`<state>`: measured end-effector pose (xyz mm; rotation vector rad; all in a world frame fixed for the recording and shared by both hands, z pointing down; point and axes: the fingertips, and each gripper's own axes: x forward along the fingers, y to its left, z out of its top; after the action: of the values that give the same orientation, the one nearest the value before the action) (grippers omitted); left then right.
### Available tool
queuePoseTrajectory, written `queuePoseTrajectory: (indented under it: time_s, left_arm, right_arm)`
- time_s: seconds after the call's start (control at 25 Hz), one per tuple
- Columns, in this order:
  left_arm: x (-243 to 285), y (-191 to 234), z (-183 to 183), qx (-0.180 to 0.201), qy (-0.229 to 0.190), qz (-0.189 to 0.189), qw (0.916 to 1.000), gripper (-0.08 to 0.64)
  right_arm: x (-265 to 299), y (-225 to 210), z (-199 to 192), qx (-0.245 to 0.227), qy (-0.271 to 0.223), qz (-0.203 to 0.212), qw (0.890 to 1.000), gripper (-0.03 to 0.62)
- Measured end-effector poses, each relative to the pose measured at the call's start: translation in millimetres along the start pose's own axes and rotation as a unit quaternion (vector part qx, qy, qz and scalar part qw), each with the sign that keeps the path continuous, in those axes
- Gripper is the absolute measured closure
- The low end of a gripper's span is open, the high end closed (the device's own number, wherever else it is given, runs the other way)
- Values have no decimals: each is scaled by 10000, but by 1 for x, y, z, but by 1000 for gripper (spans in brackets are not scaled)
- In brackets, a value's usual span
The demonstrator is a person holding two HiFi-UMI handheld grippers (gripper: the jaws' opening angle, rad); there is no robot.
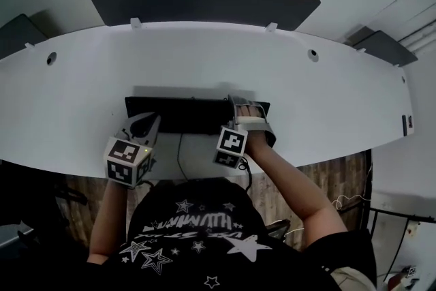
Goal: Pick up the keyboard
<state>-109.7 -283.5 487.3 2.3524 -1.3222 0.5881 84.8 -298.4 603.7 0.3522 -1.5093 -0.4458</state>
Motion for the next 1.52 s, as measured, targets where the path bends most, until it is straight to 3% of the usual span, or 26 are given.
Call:
queuePoseTrajectory:
  time_s: [0.12,0.24,0.28,0.36,0.44,0.56,0.64,0.8,0.96,1.04,1.16,1.4,1.52]
  left_arm:
    - [2,-4,7,621,16,-102,9980,549]
    - [5,-11,13,1473,105,-246,9887,546]
    - [6,-14,14,1758,187,-320,9837,531]
    - [9,-19,12,2235,362,-463,9729,413]
    - [11,-20,11,2549,440,-536,9645,394]
    - [13,-19,4,2913,658,-653,9521,367]
    - [15,-18,-4,3128,1021,-812,9408,337]
    - [17,-21,-14,3608,1606,-1010,9132,336]
    - [25,-31,-25,4012,1976,-1376,8838,327]
    - [30,-39,-31,4252,2101,-1603,8657,322]
    - [38,-42,-33,4595,2168,-1618,8460,322]
    - [50,-38,-55,4688,2759,-1890,8175,322]
    - [55,-41,-62,4757,2878,-1906,8091,322]
  right_arm:
    - [-3,-3,4,196,-148,-430,9988,14]
    - [-5,-3,9,329,-252,-738,9964,14]
    - [-6,-2,9,329,-251,-816,9958,14]
    - [-8,-2,9,326,-254,-978,9943,14]
    - [-11,-2,9,322,-262,-1141,9926,14]
    - [-15,-3,10,310,-294,-1450,9885,14]
    - [-19,-2,10,301,-340,-1693,9845,14]
    - [-24,0,7,217,-305,-2133,9763,14]
    - [-26,4,7,228,-353,-2217,9742,14]
    - [-25,5,6,154,-353,-2325,9718,14]
    - [-22,6,3,-4,-296,-2539,9668,14]
    - [-28,5,7,66,-420,-2606,9645,14]
    - [-33,2,9,53,-447,-2682,9623,14]
